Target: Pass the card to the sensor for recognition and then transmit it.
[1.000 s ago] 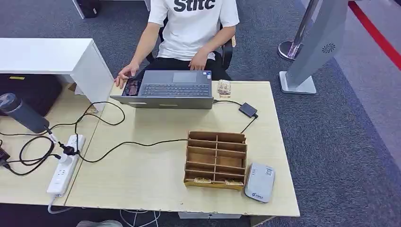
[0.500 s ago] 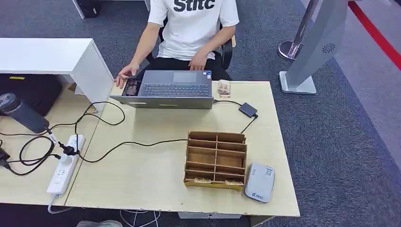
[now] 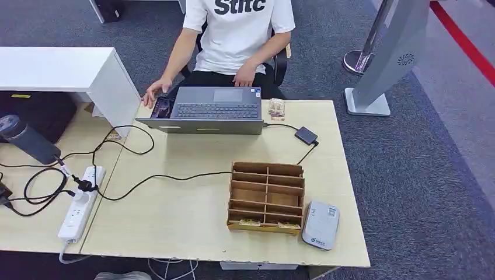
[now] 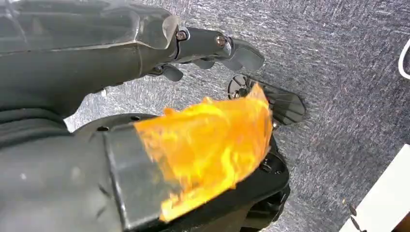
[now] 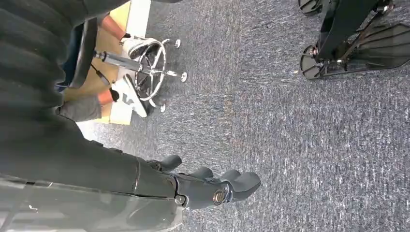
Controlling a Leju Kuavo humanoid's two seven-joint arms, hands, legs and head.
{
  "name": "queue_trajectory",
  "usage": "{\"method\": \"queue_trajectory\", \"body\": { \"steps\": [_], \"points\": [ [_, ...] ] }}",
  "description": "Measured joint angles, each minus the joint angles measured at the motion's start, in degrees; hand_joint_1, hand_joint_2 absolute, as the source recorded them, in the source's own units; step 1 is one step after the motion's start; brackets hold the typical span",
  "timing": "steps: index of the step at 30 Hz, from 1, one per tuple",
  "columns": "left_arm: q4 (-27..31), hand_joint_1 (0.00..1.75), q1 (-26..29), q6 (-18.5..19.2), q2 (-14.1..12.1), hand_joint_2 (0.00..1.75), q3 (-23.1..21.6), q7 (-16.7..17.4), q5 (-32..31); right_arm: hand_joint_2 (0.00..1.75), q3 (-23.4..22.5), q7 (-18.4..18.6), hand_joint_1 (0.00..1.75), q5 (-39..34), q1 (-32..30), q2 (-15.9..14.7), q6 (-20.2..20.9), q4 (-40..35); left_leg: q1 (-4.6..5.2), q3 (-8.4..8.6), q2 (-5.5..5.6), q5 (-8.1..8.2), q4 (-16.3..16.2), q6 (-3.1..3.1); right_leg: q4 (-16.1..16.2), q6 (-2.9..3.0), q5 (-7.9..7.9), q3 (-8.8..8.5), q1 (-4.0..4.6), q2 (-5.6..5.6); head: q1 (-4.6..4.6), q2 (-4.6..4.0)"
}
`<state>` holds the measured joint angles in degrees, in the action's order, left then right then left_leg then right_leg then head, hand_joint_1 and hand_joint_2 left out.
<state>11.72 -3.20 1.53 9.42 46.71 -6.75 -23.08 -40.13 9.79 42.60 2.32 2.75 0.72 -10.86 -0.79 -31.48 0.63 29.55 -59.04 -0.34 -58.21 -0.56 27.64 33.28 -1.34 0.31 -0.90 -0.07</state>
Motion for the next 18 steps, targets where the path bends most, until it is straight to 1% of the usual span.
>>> {"method": "queue_trajectory", "body": {
  "steps": [7,18],
  "points": [
    [0.0,0.0,0.0,-1.0,0.0,1.75,0.0,0.2,-0.4,1.75,0.0,0.0,0.0,0.1,0.0,0.0,0.0,0.0,0.0,0.0,0.0,0.0,0.0,0.0,0.0,0.0,0.0,0.0,0.0,0.0,0.0,0.0],
    [0.0,0.0,0.0,-1.0,0.0,1.75,0.1,0.2,-0.4,1.75,-0.1,0.0,0.0,0.1,0.0,0.0,0.0,0.0,0.0,0.0,0.0,0.0,0.0,0.0,0.0,0.0,0.0,0.0,0.0,0.0,0.0,0.0]
  ]
}}
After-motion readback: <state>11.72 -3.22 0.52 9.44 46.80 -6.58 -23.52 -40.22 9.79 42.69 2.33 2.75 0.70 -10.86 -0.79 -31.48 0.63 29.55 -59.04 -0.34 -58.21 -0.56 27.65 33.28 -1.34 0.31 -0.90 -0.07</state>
